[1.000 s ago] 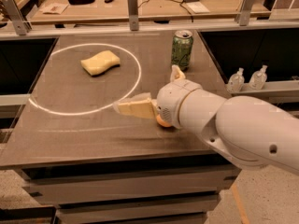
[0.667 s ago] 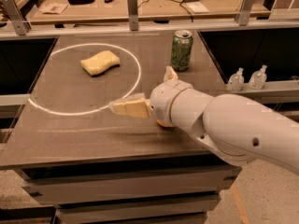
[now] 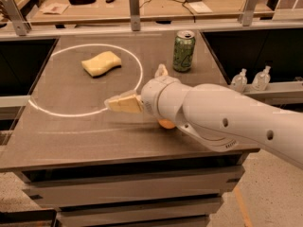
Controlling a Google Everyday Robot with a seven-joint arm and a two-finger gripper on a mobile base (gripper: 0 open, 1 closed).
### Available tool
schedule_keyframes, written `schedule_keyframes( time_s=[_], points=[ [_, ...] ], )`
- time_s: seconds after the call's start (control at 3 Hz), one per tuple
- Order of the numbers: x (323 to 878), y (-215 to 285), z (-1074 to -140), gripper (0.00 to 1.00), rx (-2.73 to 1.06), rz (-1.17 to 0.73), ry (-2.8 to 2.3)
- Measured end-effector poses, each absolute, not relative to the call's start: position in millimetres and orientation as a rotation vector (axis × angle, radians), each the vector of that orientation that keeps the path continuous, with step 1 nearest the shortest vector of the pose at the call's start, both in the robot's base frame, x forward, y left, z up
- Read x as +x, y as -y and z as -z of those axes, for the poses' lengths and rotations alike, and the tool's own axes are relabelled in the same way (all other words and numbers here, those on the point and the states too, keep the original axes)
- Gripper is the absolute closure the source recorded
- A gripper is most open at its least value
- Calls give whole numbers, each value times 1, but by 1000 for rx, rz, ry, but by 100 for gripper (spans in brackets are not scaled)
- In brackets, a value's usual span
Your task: Move sponge near green can
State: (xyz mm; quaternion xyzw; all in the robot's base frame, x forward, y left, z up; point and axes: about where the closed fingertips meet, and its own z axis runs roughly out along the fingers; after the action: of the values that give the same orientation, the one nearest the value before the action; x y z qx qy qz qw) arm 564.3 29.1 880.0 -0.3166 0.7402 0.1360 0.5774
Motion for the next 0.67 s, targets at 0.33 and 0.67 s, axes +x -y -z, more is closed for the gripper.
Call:
schedule_keyframes(
  time_s=[0.33,0.67],
  points=[
    [578,-38,-872,0,-694,-323,-1750],
    [593,-48,-867,0,-649,-322,-1744]
  ],
)
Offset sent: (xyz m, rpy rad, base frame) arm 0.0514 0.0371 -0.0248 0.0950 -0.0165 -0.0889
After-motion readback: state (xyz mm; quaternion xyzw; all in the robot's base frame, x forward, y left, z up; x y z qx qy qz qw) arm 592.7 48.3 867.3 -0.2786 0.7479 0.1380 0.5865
